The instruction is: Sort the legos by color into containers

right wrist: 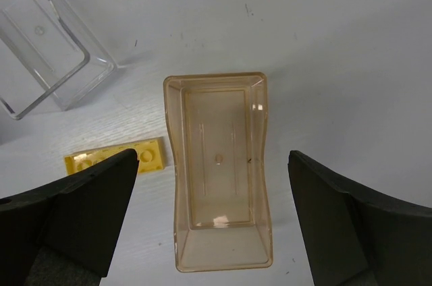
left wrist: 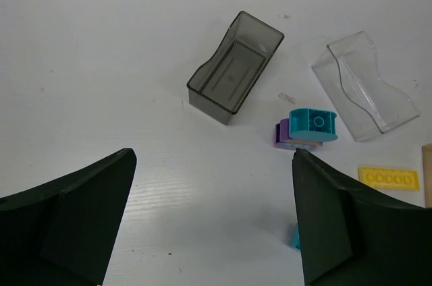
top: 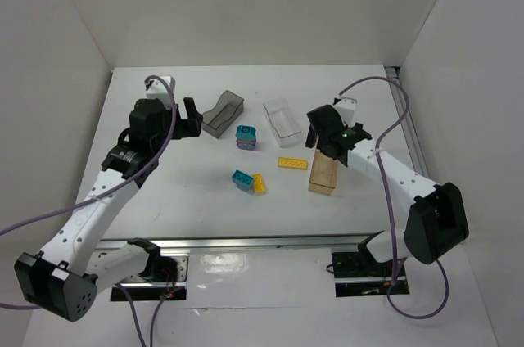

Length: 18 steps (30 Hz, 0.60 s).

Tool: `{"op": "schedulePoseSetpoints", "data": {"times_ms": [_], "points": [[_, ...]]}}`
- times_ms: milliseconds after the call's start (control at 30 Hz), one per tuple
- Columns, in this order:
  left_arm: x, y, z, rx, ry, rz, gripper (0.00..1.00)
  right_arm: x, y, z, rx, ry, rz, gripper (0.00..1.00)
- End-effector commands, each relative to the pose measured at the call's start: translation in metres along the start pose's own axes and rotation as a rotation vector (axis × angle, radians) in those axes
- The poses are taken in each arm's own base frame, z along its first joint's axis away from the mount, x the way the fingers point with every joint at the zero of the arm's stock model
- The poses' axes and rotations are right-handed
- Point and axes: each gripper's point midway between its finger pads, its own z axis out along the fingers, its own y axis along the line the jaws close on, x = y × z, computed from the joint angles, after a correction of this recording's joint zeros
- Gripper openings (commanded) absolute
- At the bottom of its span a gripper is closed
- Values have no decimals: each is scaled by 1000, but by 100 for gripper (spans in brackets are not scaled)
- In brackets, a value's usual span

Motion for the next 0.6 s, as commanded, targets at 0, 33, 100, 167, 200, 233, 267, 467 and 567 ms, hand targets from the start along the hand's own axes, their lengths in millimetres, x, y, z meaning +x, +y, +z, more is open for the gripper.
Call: {"op": "schedulePoseSetpoints", "data": {"times_ms": [0, 33, 100, 167, 200, 233, 267, 467, 567], "points": [[-10, 2, -9, 7, -45, 16, 100, -9, 23, -11, -96, -3, 12, 99], [-12, 3, -12, -1, -60, -25, 100, -13, 35, -15, -155, -16, 18, 99], [-15, 4, -14, -17, -74, -76, 100, -15, 48, -20, -199, -35, -3, 99], [-11, 10, -14, -50, -61, -132, 100, -17, 68, -33, -276, -71, -35, 99], [-7, 11, -14, -58, -34, -125, 100, -11, 75, -35, -301, -66, -58, 99], [-4, 14, -12, -66, -10, -110, 100, -12, 85, -41, -336, -84, -73, 99], [-4, 16, -8, -82, 13, -107, 99, -6, 91, -44, -363, -79, -95, 99], [14, 5, -5, -22, 141, -92, 96, 25, 132, -62, -475, -55, -210, 99], [20, -9, -4, 47, 173, -107, 96, 37, 151, -62, -506, -29, -227, 99]]}}
